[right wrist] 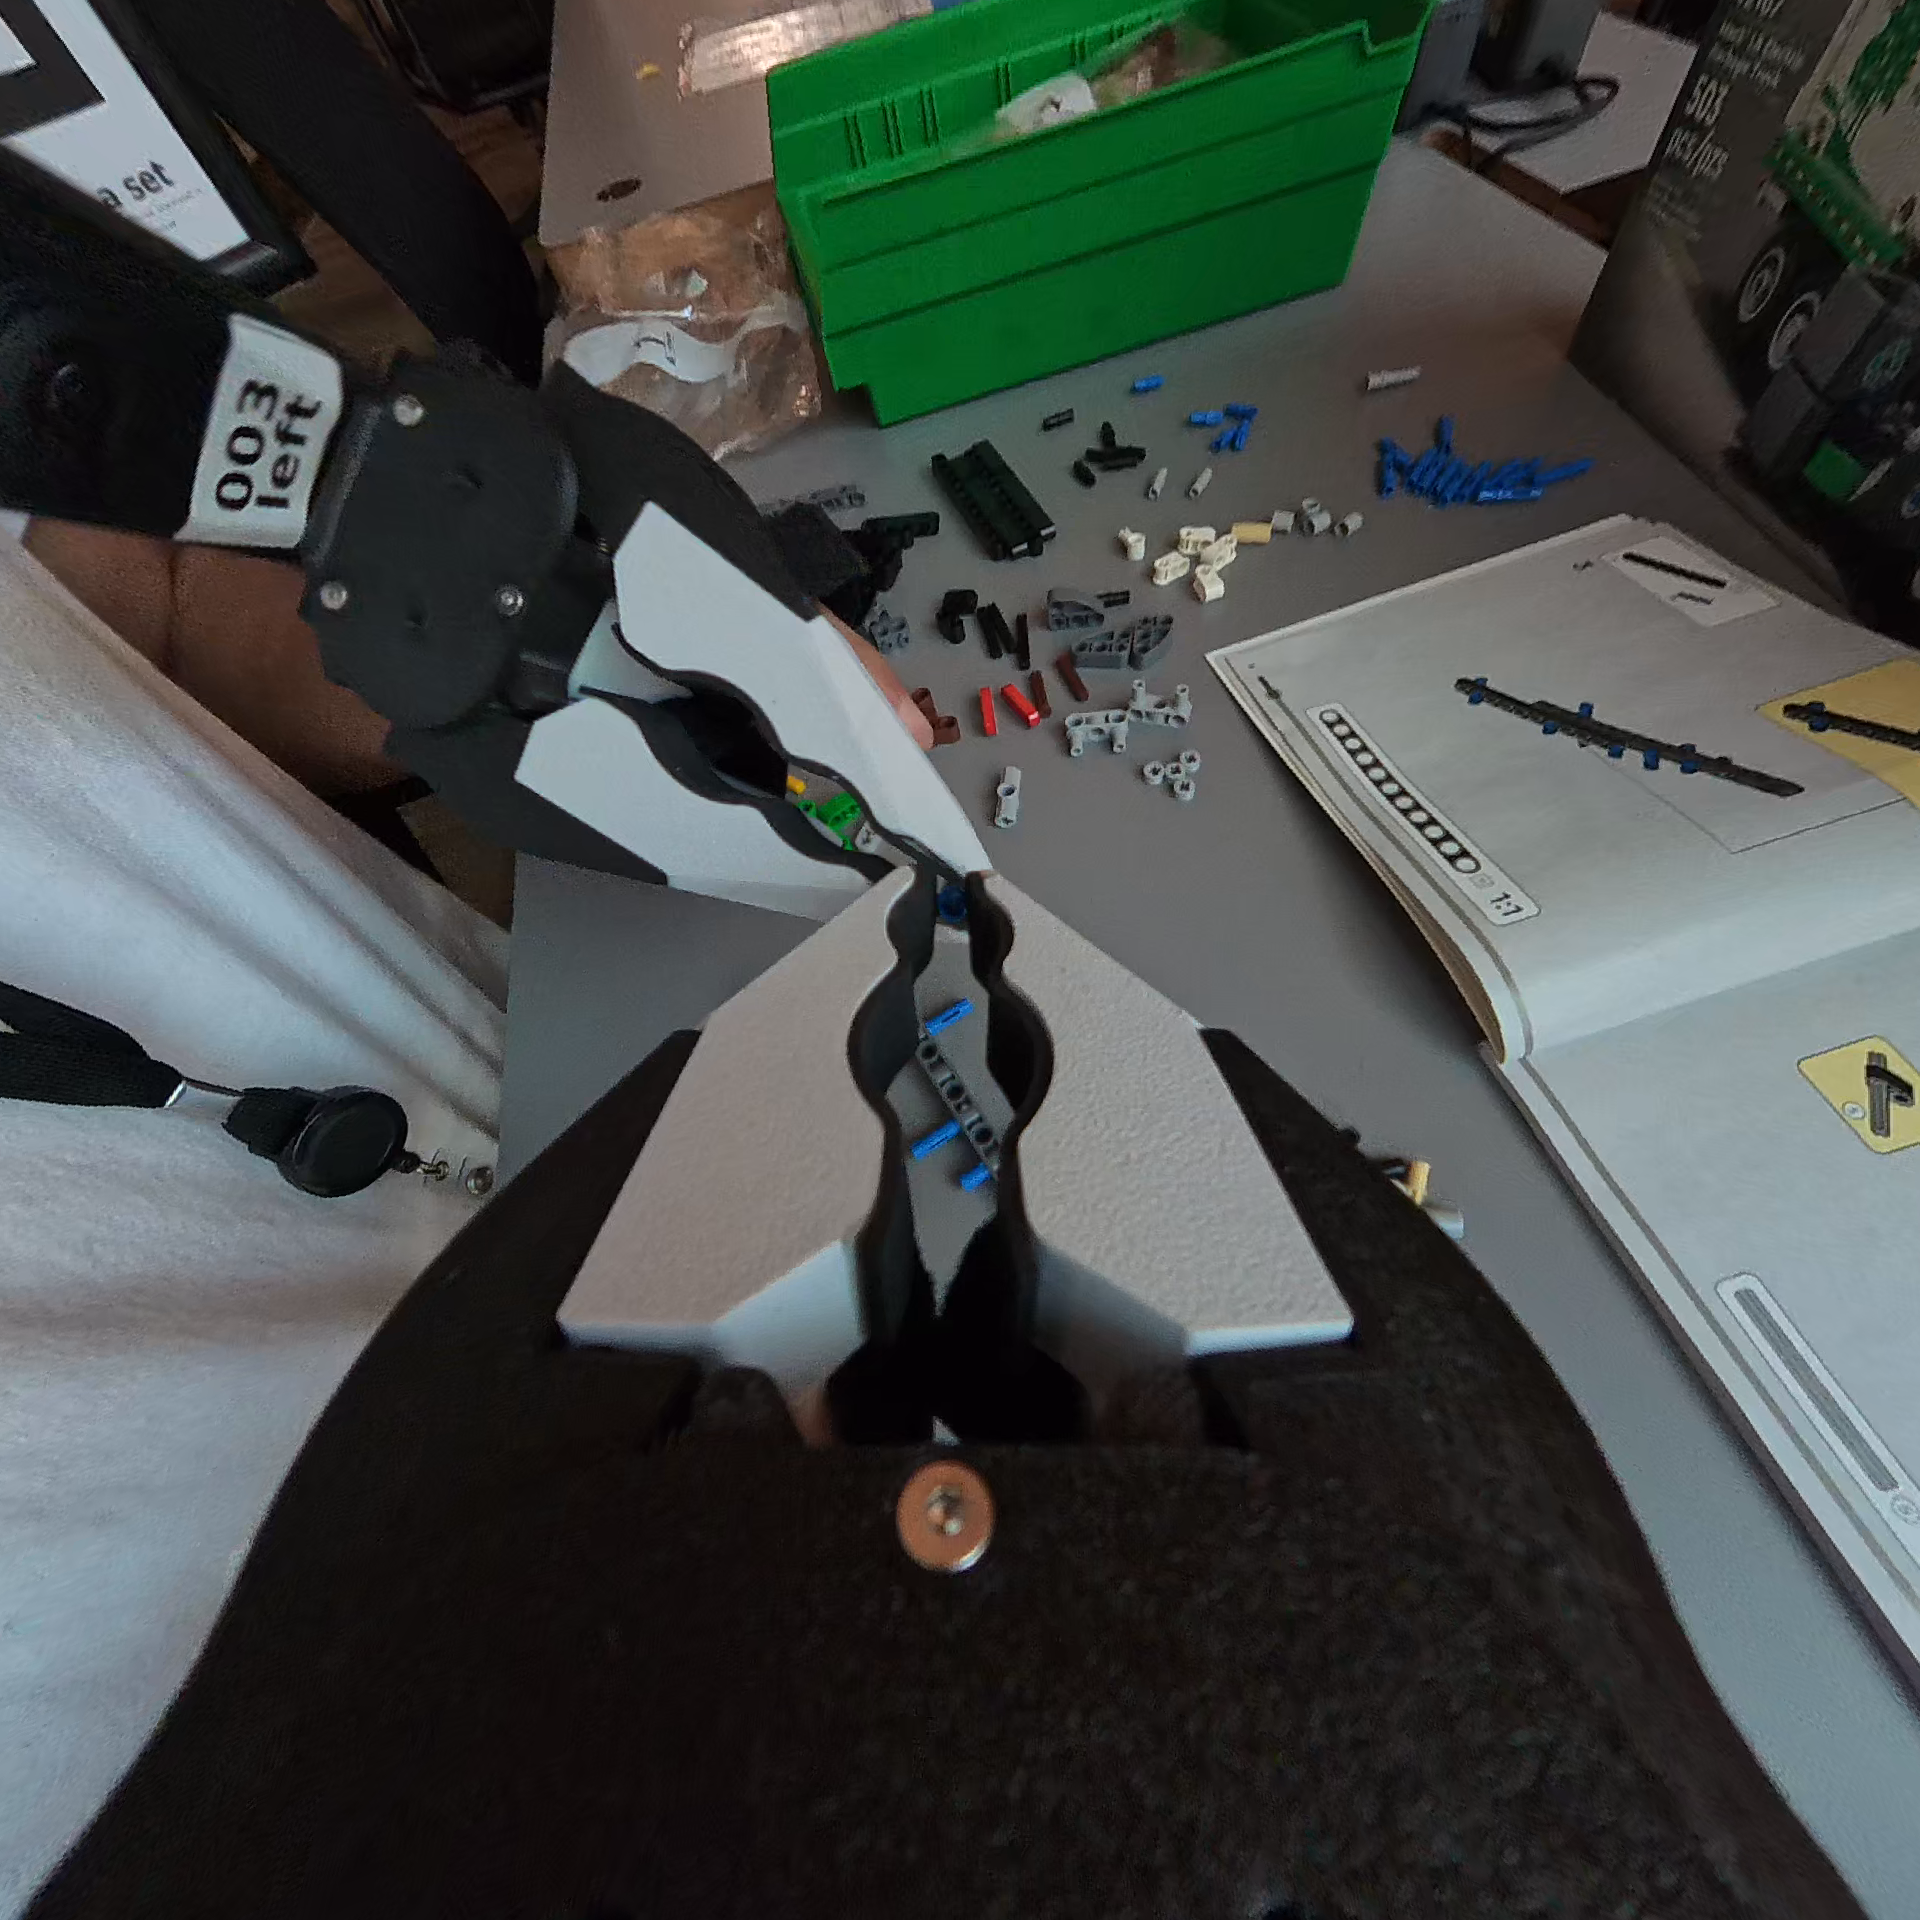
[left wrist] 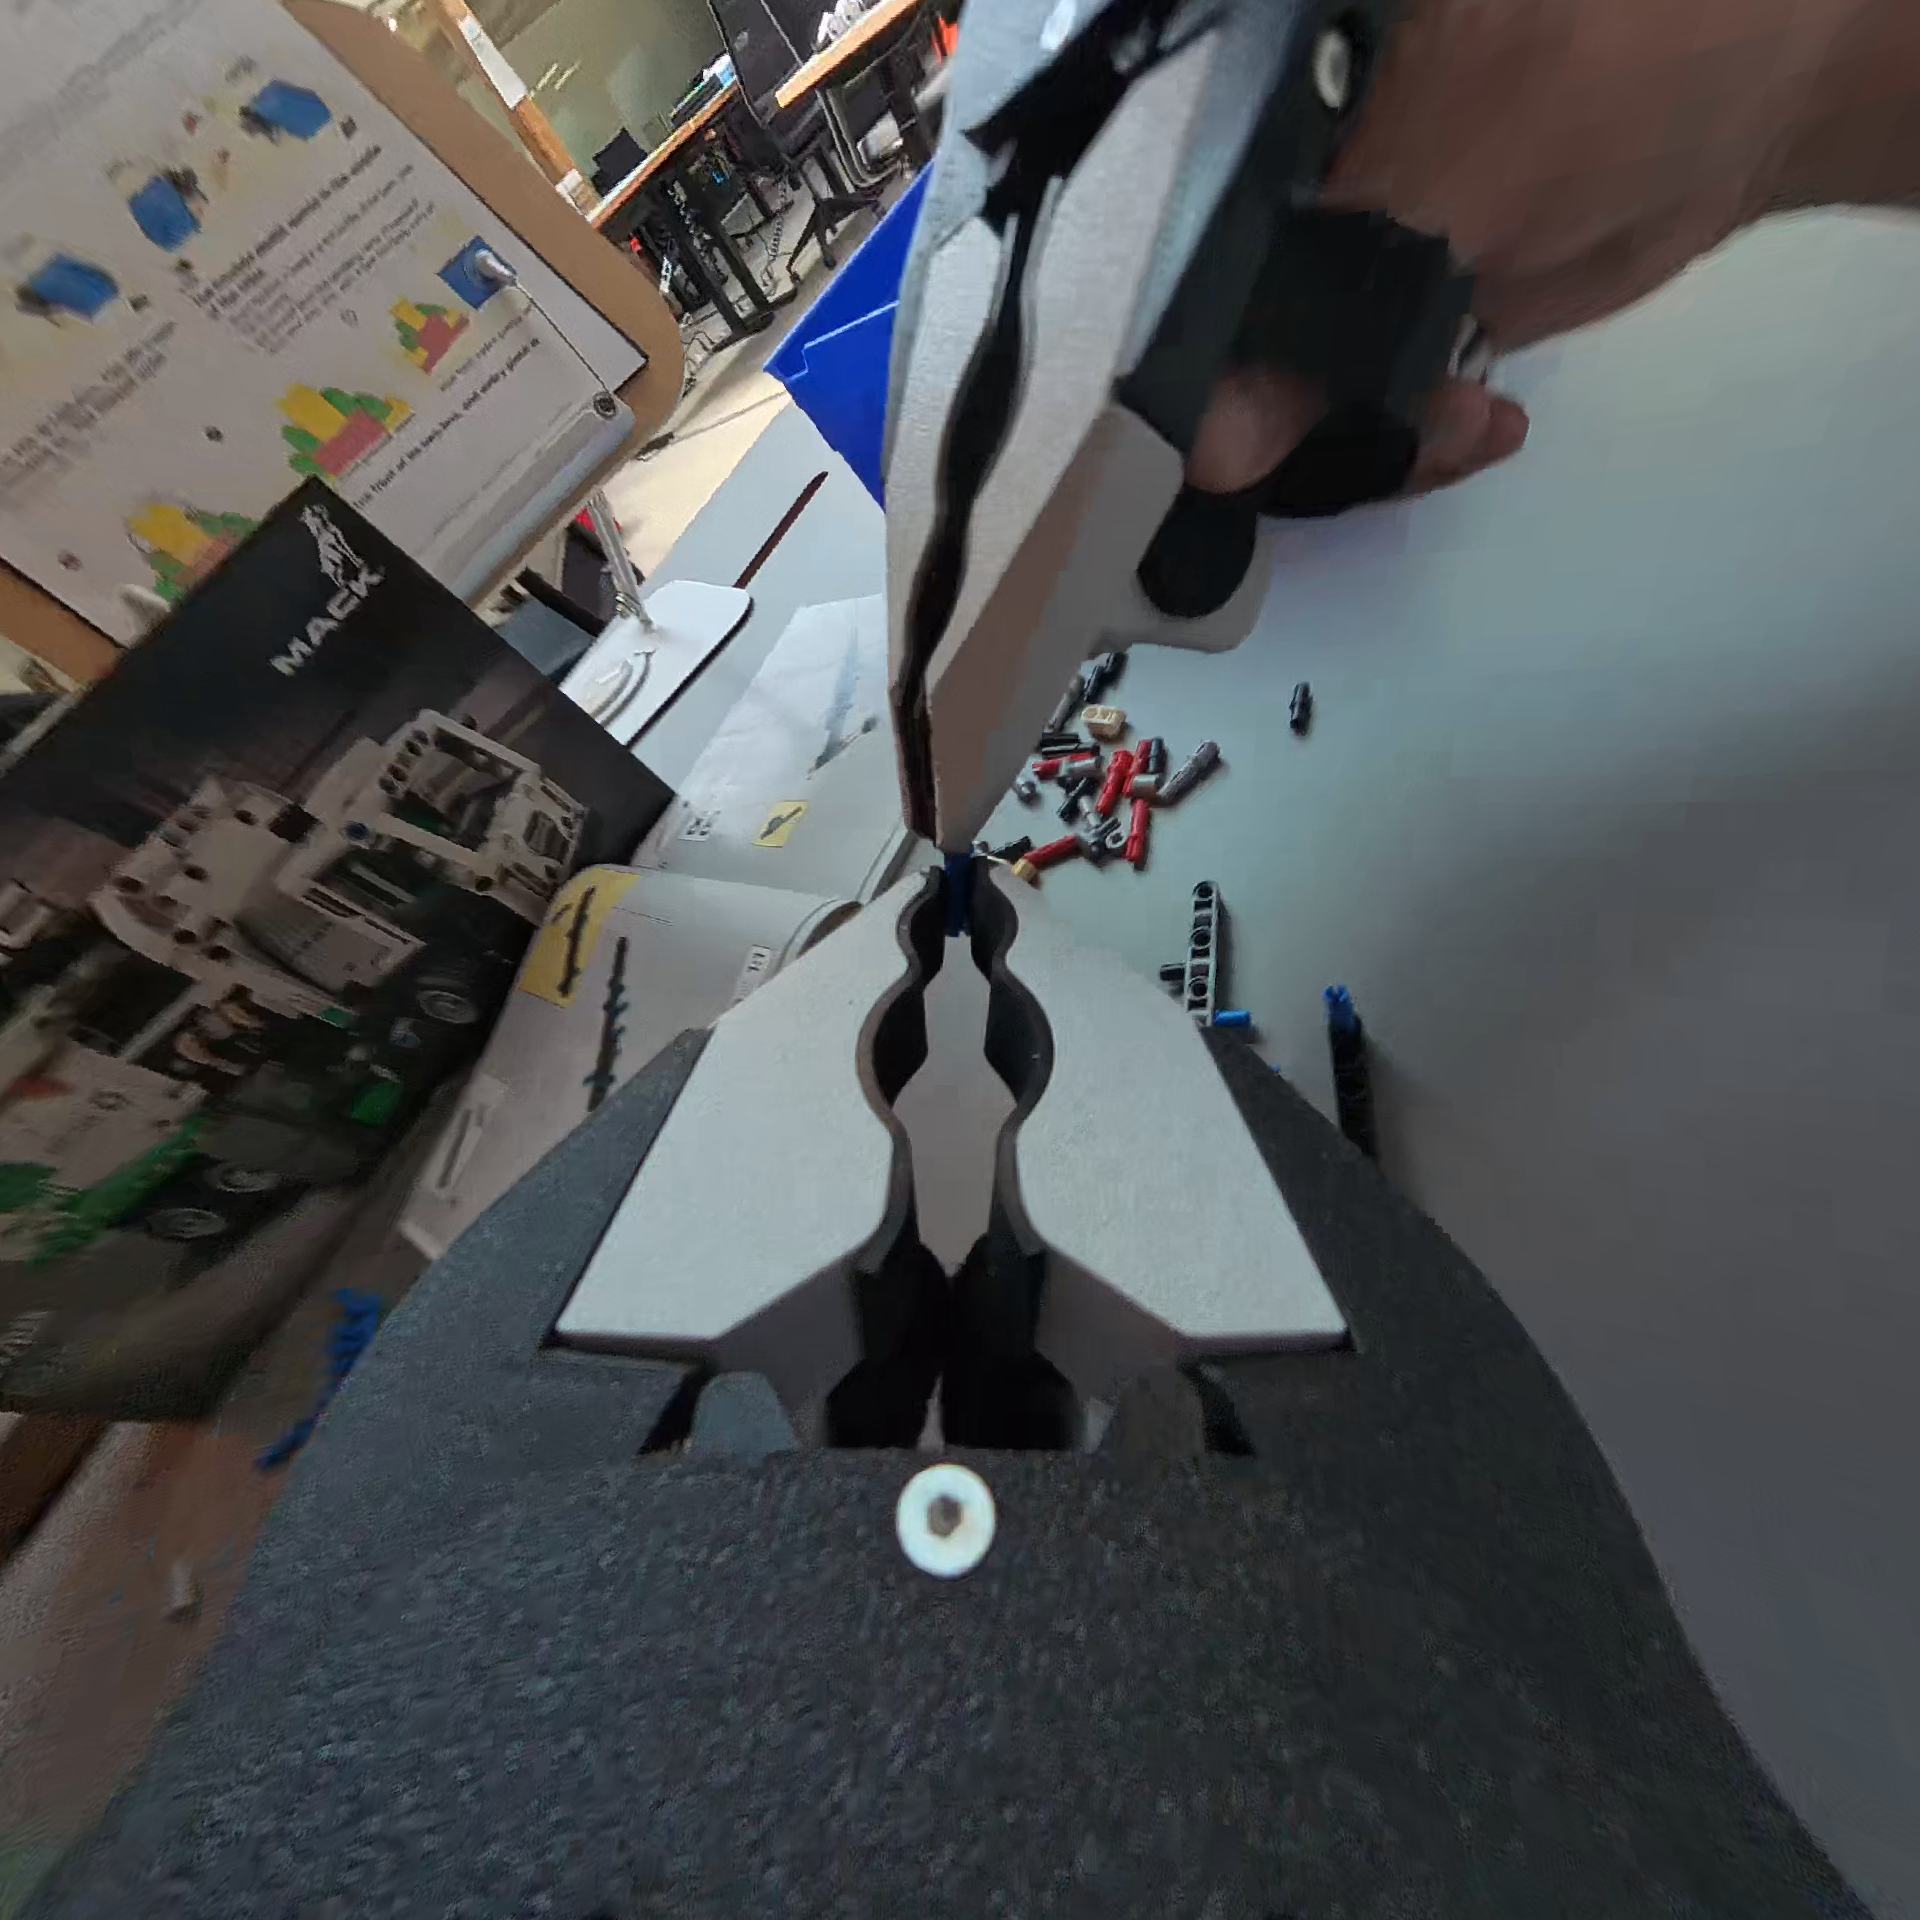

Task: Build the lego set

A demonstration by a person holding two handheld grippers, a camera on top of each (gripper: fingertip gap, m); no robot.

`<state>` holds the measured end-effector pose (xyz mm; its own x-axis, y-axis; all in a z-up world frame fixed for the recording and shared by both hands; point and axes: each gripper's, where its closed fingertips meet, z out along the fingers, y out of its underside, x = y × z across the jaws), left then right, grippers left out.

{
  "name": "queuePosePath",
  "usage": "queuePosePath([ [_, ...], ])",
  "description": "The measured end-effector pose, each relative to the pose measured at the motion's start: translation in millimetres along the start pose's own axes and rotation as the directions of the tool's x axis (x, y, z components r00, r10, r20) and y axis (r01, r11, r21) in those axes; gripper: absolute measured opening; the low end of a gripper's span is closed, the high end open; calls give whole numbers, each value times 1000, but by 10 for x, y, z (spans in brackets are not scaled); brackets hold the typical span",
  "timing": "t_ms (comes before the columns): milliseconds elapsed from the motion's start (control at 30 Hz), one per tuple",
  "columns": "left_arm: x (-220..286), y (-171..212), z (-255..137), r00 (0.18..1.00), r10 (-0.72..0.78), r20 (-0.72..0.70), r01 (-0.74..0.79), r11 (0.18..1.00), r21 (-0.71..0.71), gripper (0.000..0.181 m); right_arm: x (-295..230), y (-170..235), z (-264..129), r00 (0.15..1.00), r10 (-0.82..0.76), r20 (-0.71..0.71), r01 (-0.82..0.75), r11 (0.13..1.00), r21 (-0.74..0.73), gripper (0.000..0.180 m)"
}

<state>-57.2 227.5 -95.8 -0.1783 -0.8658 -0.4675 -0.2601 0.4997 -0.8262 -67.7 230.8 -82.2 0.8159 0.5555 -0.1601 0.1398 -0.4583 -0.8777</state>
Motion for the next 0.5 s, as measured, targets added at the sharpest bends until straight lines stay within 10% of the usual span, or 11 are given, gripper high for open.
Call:
queuePosePath([
  [200,30,-148,-71,864,-462,-201,486,869,92,2,-28,-208,-77,995,-89,-34,94,969,228,22],
  [500,-77,-354,-232,352,-781,-516,922,384,48,3,-52,-333,-136,1000,9,25,-17,933,360,22],
])
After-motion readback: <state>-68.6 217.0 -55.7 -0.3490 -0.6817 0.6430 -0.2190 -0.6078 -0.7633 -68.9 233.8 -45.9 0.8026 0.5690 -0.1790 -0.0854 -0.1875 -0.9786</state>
